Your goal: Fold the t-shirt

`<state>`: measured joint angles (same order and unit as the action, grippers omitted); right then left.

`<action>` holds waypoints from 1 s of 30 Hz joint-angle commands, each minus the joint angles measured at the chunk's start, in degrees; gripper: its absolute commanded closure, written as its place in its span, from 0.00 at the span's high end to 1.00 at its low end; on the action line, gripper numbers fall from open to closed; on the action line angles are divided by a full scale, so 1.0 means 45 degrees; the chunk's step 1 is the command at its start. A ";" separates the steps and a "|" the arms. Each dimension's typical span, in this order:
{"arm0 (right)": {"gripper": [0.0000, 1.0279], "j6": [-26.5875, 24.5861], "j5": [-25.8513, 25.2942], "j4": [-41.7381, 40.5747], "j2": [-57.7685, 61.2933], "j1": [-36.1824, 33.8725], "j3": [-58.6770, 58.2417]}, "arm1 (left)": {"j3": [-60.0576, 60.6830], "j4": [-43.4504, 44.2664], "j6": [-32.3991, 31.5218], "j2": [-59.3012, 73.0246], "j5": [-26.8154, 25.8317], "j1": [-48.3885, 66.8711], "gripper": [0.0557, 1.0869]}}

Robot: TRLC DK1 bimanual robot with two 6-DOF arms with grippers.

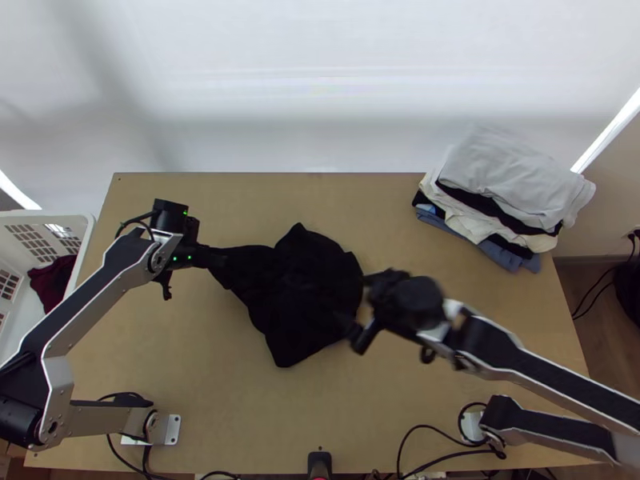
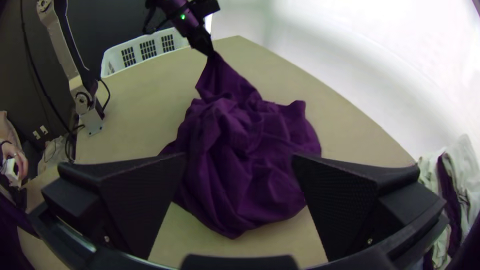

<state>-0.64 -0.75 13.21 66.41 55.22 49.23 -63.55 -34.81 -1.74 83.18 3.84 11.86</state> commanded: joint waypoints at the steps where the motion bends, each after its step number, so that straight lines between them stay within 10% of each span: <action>1: 0.95 0.0729 0.0187 -0.0436 0.1375 0.0326 0.0427 | -0.0233 0.0040 -0.0239 -0.0339 0.0007 -0.0213 0.04; 12: 0.88 0.1764 0.0558 -0.1569 0.4812 0.0658 0.2282 | -0.0214 0.0137 -0.0571 -0.0417 -0.0345 -0.0350 0.04; 14: 0.75 0.2038 0.0578 -0.1569 0.5085 0.0717 0.2458 | -0.0233 0.0196 -0.0590 -0.0417 -0.0423 -0.0350 0.04; 17: 0.23 0.2428 0.0558 -0.1608 0.5046 0.0717 0.2243 | -0.0351 0.0215 -0.0629 -0.0398 -0.0481 -0.0311 0.04; 20: 0.03 0.2194 0.0539 -0.1667 0.4460 0.0834 0.1755 | -0.0448 0.0196 -0.0610 -0.0398 -0.0481 -0.0311 0.04; 30: 0.03 0.2194 0.0382 -0.0065 0.0398 -0.1021 0.0016 | -0.0468 0.0215 -0.0493 -0.0378 -0.0462 -0.0389 0.04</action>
<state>8.38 1.32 10.28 73.14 52.95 52.21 -64.31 -34.35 -3.44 82.78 2.09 10.74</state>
